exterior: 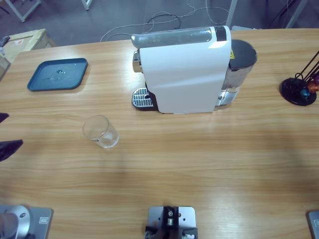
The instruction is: Pour coffee
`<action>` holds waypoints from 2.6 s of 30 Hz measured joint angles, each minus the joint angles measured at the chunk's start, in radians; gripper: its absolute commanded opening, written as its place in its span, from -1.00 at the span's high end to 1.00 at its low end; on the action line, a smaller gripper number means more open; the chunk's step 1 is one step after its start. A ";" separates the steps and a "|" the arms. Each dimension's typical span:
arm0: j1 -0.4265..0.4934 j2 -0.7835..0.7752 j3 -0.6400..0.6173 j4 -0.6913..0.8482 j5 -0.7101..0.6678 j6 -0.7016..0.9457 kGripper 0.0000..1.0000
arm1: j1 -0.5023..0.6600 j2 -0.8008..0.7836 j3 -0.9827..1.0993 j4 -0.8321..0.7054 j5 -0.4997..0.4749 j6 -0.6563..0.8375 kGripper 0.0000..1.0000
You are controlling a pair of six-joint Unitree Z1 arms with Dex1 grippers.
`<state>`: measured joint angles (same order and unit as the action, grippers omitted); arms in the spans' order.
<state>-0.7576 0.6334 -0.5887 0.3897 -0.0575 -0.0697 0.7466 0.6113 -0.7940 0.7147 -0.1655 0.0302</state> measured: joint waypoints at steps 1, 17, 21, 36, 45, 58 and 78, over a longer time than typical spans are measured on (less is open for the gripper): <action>0.000 0.000 0.000 0.000 0.000 0.000 -0.99 | 0.000 0.000 0.000 0.000 0.000 0.000 -0.95; 0.029 0.234 -0.144 -0.003 0.000 -0.074 -0.99 | 0.000 0.000 0.000 0.000 0.000 0.000 -0.95; 0.102 0.411 -0.276 -0.031 -0.072 -0.254 -0.96 | 0.000 0.009 0.000 0.000 0.000 0.000 -0.95; 0.312 1.002 -0.444 -0.422 -0.608 -0.738 -0.70 | 0.000 0.027 -0.001 0.000 0.000 0.000 -0.95; 0.287 1.116 -0.526 -0.425 -0.708 -0.754 1.00 | 0.000 0.050 -0.001 0.000 0.000 0.000 -0.95; 0.263 1.121 -0.536 -0.426 -0.719 -0.769 1.00 | 0.000 0.051 -0.001 0.000 0.000 0.000 -0.95; 0.159 0.772 -0.531 -0.421 -0.527 -0.417 -0.98 | -0.115 0.317 -0.067 -0.049 -0.133 0.205 -0.60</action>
<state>-0.5982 1.4052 -1.1201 -0.0318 -0.5844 -0.4867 0.6318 0.9287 -0.8610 0.6659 -0.2984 0.2348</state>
